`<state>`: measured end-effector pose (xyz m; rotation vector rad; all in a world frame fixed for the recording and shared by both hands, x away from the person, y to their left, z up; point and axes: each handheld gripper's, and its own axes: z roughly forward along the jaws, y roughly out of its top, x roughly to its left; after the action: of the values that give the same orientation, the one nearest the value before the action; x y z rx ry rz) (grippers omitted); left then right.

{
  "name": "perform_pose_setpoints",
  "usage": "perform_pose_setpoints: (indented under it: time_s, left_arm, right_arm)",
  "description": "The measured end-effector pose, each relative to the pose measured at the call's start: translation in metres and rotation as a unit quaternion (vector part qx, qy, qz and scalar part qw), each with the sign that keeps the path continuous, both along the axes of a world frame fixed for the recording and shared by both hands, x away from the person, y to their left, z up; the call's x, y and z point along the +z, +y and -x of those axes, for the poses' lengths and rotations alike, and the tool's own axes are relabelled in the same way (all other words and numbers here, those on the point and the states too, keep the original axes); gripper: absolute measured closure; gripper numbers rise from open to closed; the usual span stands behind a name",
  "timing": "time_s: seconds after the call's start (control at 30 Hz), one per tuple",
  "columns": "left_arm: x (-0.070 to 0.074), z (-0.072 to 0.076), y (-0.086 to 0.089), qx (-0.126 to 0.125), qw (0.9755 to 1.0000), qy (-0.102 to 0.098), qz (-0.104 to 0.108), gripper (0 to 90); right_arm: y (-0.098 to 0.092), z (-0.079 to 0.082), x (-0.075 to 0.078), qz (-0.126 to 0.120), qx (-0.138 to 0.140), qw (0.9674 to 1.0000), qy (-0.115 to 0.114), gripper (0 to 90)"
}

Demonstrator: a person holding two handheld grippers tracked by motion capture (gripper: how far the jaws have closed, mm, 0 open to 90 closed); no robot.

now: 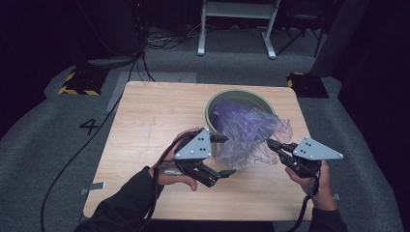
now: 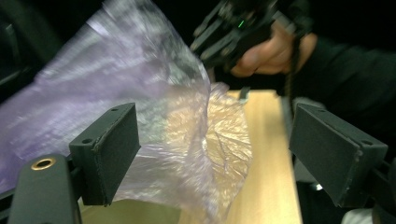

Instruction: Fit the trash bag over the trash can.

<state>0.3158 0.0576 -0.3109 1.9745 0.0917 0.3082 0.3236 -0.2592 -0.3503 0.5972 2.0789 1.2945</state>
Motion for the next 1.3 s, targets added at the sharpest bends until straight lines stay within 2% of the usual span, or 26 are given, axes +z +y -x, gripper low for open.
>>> perform_pose_setpoints:
  time_s: [0.07,0.1,0.17,0.27,0.3,0.37,0.4,0.53,0.73,0.9,0.93,1.03,1.07,1.1,1.3]
  left_arm:
    - [-0.003,-0.002,-0.005,0.012,0.9999,-0.002,-0.010,15.6]
    - [-0.004,-0.004,-0.007,0.016,0.9998,0.002,-0.010,15.6]
    - [-0.007,-0.007,-0.008,0.036,0.9993,-0.002,-0.012,16.9]
    - [-0.009,-0.013,-0.005,0.055,0.9984,-0.005,-0.014,28.0]
    - [-0.010,-0.015,-0.003,0.067,0.9976,-0.008,-0.014,35.7]
    - [-0.011,-0.019,0.003,0.067,0.9977,0.000,-0.006,46.6]
    - [-0.011,-0.021,0.006,0.076,0.9971,-0.003,-0.005,53.2]
    - [-0.014,-0.028,0.017,0.080,0.9968,0.004,0.005,69.7]
    - [-0.024,-0.035,0.024,0.085,0.9963,0.000,-0.004,86.4]
    - [-0.033,-0.039,0.028,0.091,0.9958,0.005,-0.009,89.6]
    - [-0.035,-0.041,0.029,0.092,0.9957,0.007,-0.008,89.6]
    - [-0.039,-0.045,0.033,0.095,0.9953,0.018,-0.007,89.6]
    - [-0.040,-0.046,0.034,0.096,0.9952,0.018,-0.007,89.6]
    - [-0.041,-0.046,0.034,0.097,0.9951,0.019,-0.008,89.6]
    - [-0.045,-0.049,0.037,0.102,0.9945,0.023,-0.007,89.7]
  right_arm:
    - [0.001,0.001,0.000,-0.001,0.002,1.0000,-0.001,90.0]
    - [0.001,0.001,0.001,-0.001,0.003,1.0000,-0.002,90.0]
    - [0.002,0.001,0.000,0.000,0.005,1.0000,-0.003,90.0]
    - [0.002,0.003,0.000,0.003,0.005,1.0000,-0.005,90.0]
    - [0.001,0.004,0.000,0.002,0.005,1.0000,-0.005,90.0]
    - [0.000,0.005,-0.001,0.000,0.004,1.0000,-0.006,90.0]
    - [-0.001,0.006,-0.001,-0.001,0.005,1.0000,-0.006,90.0]
    - [-0.002,0.008,-0.004,0.001,0.006,1.0000,-0.004,90.0]
    - [-0.004,0.011,-0.010,0.005,0.006,1.0000,0.000,89.6]
    - [-0.007,0.012,-0.014,0.007,0.010,0.9999,0.002,84.5]
    - [-0.007,0.012,-0.014,0.008,0.013,0.9999,0.004,81.6]
    - [-0.008,0.015,-0.012,0.018,0.011,0.9998,-0.004,62.0]
    - [-0.008,0.016,-0.011,0.024,0.007,0.9997,-0.008,58.1]
    - [-0.009,0.018,-0.008,0.027,0.004,0.9995,-0.015,55.7]
    - [-0.019,0.029,0.009,0.003,-0.007,0.9991,-0.042,41.9]
